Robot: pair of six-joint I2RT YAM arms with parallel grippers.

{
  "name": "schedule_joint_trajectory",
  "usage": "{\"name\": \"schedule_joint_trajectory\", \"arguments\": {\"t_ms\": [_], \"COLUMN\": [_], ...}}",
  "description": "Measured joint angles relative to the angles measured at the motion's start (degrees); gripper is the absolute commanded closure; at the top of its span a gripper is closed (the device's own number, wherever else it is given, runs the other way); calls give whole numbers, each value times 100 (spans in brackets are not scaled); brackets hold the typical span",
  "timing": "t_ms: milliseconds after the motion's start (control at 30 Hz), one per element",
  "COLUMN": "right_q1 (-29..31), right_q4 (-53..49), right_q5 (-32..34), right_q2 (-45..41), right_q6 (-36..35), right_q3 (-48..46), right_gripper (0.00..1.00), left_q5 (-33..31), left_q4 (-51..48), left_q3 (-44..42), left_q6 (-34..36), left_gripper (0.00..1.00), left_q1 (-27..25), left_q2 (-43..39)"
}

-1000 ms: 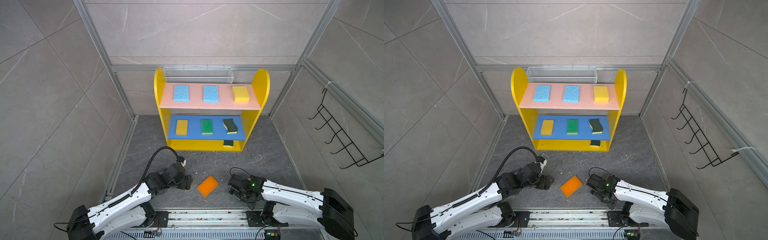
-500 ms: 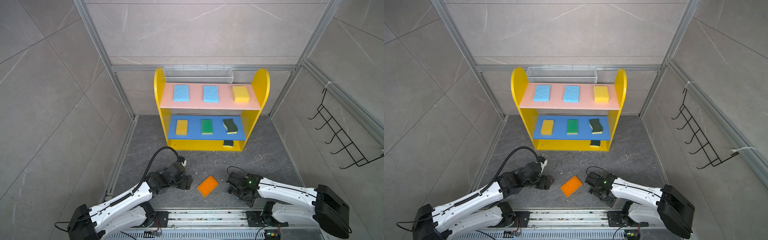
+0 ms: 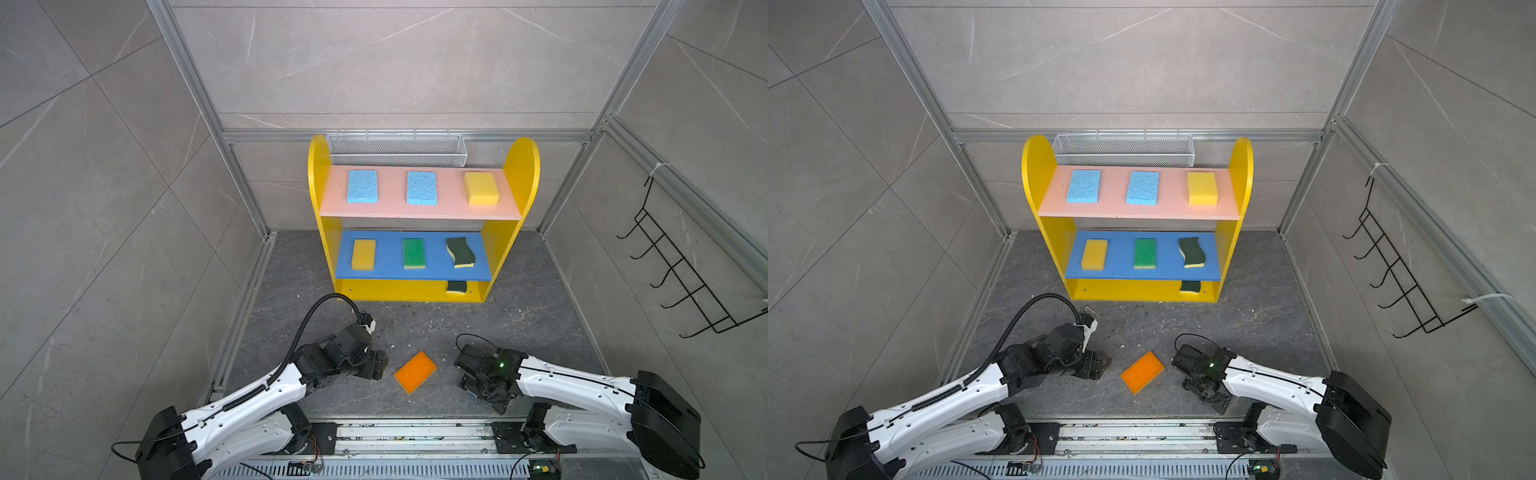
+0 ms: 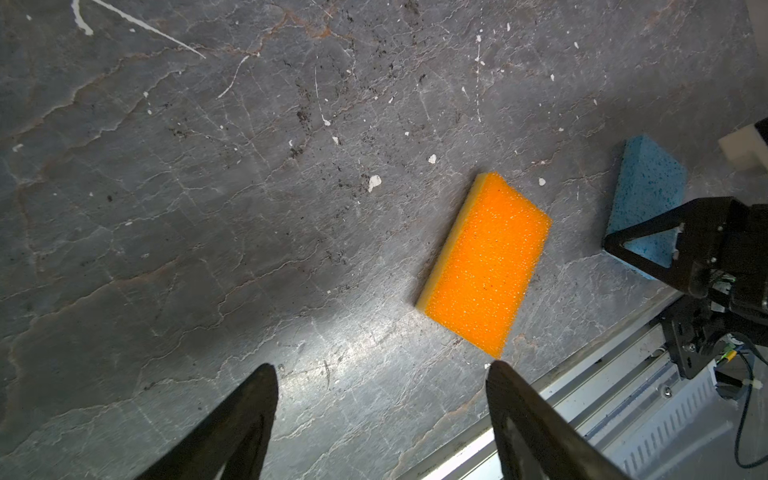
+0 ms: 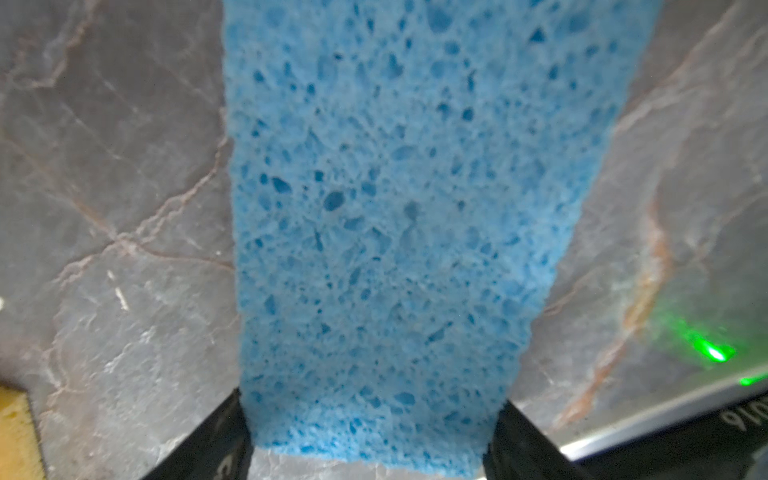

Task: Place and organize the cleaning sponges onto the shelf
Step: 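Lift the light-blue sponge off the floor with the right gripper, then carry the light-blue sponge with the right gripper toward the bottom compartment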

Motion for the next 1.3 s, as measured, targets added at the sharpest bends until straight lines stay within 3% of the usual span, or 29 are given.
{"name": "schedule_joint_trajectory", "arguments": {"t_ms": [300, 633, 933, 1300], "right_q1": [2, 472, 485, 243], "right_q4": [-2, -393, 474, 1633], "right_q5": [122, 828, 1086, 1228], "right_q2": [326, 776, 870, 2124], "right_q6": [-684, -2114, -3558, -4975], "right_q3": [190, 1355, 1585, 2500], "right_gripper": [40, 41, 41, 43], "left_q5": [7, -120, -686, -1292], "left_q4": [-20, -133, -256, -297], "left_q3": [-144, -179, -232, -240], "left_q6": [-4, -98, -367, -466], "left_gripper": [20, 20, 21, 21], "left_q1": [85, 111, 111, 138], "left_q2": [-271, -656, -1327, -1867]}}
